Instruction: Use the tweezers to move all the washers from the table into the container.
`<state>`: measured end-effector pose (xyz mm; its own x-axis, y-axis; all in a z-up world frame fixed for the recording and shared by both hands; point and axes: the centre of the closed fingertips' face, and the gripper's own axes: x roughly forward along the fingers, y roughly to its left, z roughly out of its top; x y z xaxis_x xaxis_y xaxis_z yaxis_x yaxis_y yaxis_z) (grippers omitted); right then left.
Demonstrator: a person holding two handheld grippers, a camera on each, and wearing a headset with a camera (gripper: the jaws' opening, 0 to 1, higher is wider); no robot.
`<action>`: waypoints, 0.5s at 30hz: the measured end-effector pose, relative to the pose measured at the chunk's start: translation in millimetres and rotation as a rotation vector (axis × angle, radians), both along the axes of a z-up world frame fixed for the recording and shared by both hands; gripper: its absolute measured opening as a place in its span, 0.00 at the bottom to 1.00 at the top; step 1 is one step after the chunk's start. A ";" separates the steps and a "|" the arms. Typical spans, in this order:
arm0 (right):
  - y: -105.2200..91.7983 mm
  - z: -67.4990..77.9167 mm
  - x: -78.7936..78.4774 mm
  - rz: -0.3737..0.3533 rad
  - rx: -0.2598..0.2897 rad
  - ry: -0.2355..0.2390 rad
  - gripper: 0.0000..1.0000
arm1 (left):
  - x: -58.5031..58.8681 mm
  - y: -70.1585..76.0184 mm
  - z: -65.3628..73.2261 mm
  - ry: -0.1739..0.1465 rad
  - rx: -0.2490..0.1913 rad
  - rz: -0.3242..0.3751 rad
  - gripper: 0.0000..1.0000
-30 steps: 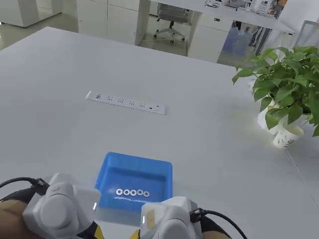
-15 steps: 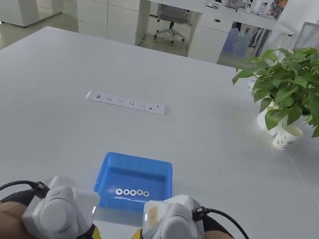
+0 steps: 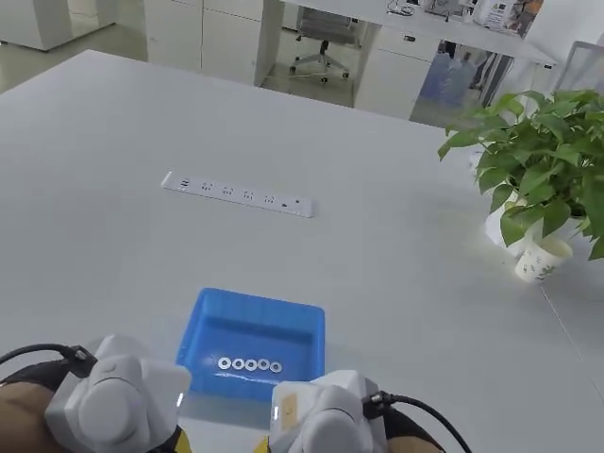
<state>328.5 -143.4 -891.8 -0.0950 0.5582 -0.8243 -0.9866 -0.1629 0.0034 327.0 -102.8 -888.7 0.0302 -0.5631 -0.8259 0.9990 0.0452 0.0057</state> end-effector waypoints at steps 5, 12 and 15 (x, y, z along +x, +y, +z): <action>0.0 0.5 0.0 -0.006 0.005 0.003 0.11 | 0.6 0.8 -0.3 0.003 0.002 -0.001 0.09; 0.6 0.9 1.6 -0.008 0.012 -0.008 0.12 | 0.5 1.9 0.0 0.001 0.006 0.003 0.12; 2.1 4.2 4.1 -0.020 0.029 -0.012 0.14 | 1.4 3.9 1.9 0.000 0.000 0.016 0.14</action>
<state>332.6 -141.3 -887.6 -0.0741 0.5832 -0.8089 -0.9897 -0.1429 -0.0124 328.3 -98.9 -886.8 0.0393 -0.5628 -0.8256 0.9981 0.0610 0.0059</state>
